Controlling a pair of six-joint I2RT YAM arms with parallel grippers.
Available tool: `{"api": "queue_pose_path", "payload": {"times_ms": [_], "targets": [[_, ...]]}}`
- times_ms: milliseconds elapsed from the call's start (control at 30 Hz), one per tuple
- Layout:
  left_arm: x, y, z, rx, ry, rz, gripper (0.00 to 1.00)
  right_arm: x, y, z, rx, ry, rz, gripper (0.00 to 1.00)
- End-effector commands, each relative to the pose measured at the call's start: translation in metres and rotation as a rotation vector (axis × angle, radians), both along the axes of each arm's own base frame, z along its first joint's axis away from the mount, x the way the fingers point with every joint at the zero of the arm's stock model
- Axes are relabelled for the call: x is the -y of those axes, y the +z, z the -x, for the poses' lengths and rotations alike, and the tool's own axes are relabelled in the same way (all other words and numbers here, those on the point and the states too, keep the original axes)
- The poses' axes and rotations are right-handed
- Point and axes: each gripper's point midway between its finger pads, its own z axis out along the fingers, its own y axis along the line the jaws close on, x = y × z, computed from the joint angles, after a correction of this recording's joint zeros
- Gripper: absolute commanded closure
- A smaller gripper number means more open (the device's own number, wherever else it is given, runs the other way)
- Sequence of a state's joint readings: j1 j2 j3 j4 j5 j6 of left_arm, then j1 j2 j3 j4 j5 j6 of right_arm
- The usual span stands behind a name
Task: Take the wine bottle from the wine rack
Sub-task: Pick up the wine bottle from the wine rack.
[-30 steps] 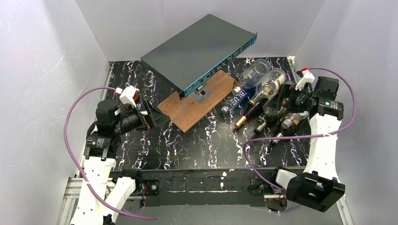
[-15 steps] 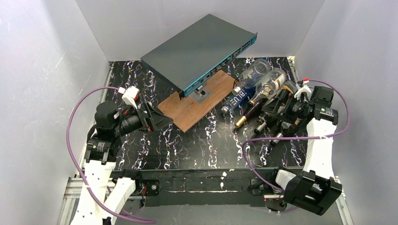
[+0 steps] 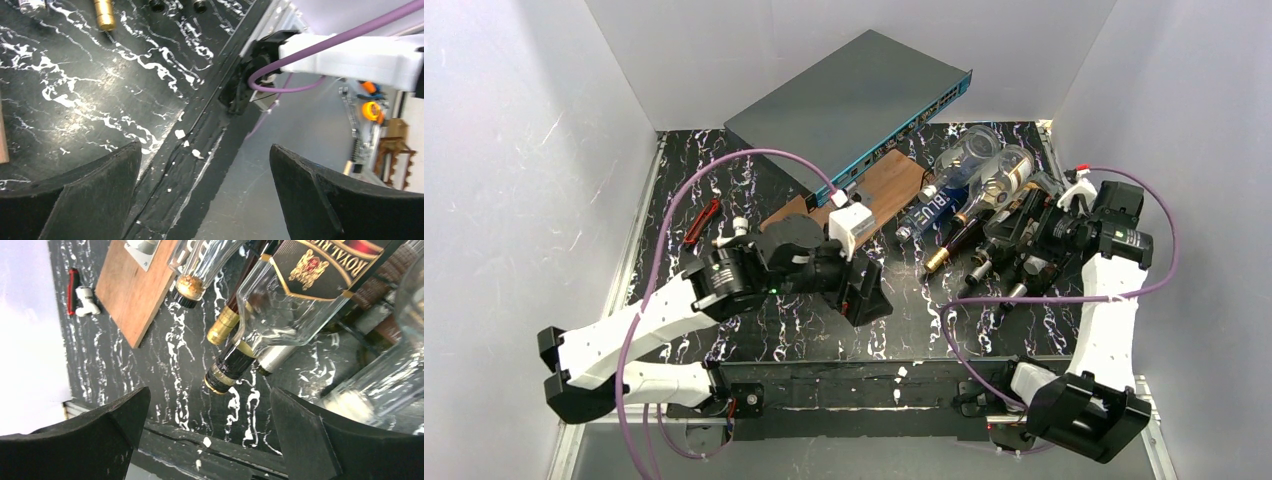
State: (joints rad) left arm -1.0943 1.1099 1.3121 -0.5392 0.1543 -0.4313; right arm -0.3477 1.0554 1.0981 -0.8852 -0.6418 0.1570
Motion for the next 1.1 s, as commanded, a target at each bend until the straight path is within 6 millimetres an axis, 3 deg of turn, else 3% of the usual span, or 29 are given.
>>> {"api": "queue_pose_path", "payload": {"times_ms": [0, 233, 367, 500, 667, 867, 1067], "targets": [[-0.009, -0.005, -0.019, 0.105, 0.103, -0.066, 0.01, 0.022, 0.022, -0.009, 0.080, 0.011, 0.166, 0.00], [-0.007, -0.022, -0.028, 0.104, 0.163, -0.047, 0.01, 0.047, 0.053, -0.017, 0.139, 0.068, 0.374, 0.00], [-0.003, -0.031, -0.030, 0.102, 0.168, -0.040, 0.01, 0.068, 0.056, -0.012, 0.119, 0.045, 0.510, 0.00], [-0.004, -0.039, -0.030, 0.119, 0.152, -0.055, 0.01, 0.090, 0.041, -0.002, 0.037, -0.030, 0.604, 0.00], [-0.006, -0.043, -0.030, 0.150, 0.138, -0.058, 0.01, 0.108, 0.019, 0.004, -0.050, -0.211, 0.575, 0.00], [-0.007, -0.045, -0.032, 0.190, 0.121, -0.062, 0.01, 0.097, -0.014, 0.007, -0.137, -0.267, 0.380, 0.00], [-0.007, -0.047, -0.034, 0.207, 0.120, -0.073, 0.01, 0.086, -0.026, -0.006, -0.136, -0.268, 0.272, 0.10]]}}
